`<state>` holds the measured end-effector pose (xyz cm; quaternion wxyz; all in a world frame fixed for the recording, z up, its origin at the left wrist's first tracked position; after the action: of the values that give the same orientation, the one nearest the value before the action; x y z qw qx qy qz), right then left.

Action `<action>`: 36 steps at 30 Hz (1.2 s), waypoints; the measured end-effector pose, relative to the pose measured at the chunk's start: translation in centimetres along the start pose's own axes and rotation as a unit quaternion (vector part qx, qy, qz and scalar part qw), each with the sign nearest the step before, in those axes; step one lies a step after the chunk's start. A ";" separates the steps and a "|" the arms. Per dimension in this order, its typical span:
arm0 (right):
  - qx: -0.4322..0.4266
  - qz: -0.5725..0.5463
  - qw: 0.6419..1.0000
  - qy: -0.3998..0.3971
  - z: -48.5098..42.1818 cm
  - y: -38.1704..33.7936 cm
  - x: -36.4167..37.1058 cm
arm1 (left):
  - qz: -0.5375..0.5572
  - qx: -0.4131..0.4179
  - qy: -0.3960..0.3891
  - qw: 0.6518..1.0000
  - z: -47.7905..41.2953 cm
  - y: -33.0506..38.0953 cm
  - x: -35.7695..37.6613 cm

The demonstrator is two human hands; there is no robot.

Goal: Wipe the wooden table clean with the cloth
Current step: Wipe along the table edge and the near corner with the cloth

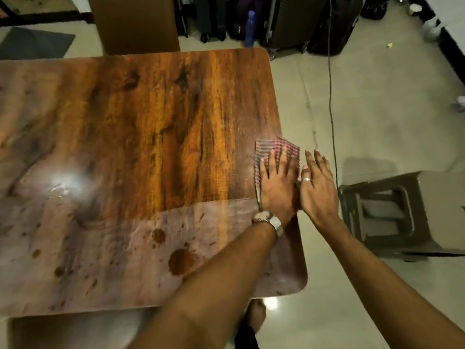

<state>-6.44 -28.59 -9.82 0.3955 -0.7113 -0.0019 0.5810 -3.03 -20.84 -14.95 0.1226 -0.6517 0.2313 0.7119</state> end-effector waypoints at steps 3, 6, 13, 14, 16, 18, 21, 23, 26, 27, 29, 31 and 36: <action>0.012 -0.001 1.000 -0.017 3.7 -0.2 0.2 | 0.064 0.028 0.005 0.998 5.9 0.8 -0.2; 0.006 0.014 0.999 -0.048 7.4 -0.8 1.1 | 0.120 -0.004 0.023 0.993 9.1 -3.2 -1.1; -0.090 0.033 0.992 -0.079 10.3 -6.8 3.3 | 0.077 -0.124 0.040 0.989 15.8 -25.8 -3.7; -0.109 0.039 0.990 -0.084 10.4 -7.9 3.8 | 0.068 -0.152 0.050 0.985 17.2 -29.7 -4.4; -0.137 0.037 0.985 -0.099 10.9 -10.0 5.1 | 0.050 -0.212 0.060 0.974 20.3 -37.0 -5.8; -0.152 0.026 0.981 -0.115 11.4 -11.5 6.6 | 0.035 -0.250 0.076 0.965 23.2 -42.4 -6.7; -0.172 0.040 0.976 -0.130 12.3 -12.8 8.9 | 0.028 -0.279 0.086 0.956 27.1 -45.2 -6.6; -0.176 0.043 0.974 -0.136 12.9 -13.1 9.8 | 0.023 -0.294 0.094 0.951 29.2 -44.5 -6.2; -0.180 0.043 0.972 -0.143 13.4 -12.9 10.3 | 0.027 -0.319 0.087 0.943 31.4 -42.6 -5.6; -0.175 0.043 0.974 -0.140 13.3 -12.5 10.1 | 0.025 -0.326 0.082 0.941 31.5 -41.9 -5.5; -0.167 0.037 0.976 -0.133 13.0 -11.5 9.4 | 0.034 -0.334 0.069 0.939 30.6 -40.1 -5.0; -0.154 0.024 0.980 -0.122 12.7 -10.4 8.1 | 0.037 -0.305 0.062 0.950 28.1 -36.8 -4.8; -0.115 0.014 0.990 -0.081 11.4 -6.8 3.7 | 0.063 -0.190 0.067 0.977 21.0 -23.6 -3.5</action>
<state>-11.58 -15.81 -9.11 0.3016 -0.7027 -0.0902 0.6381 -9.72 10.22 -14.55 -0.0645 -0.6935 0.1403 0.7037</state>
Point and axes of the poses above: each hand's wrist, its own z-axis away from the middle knuckle, its own x-axis out of the palm, y = z × x, the point moved 10 cm from there along -z, towards the middle knuckle, and after that the axes turned 11 degrees about y, right-handed, at the moved point
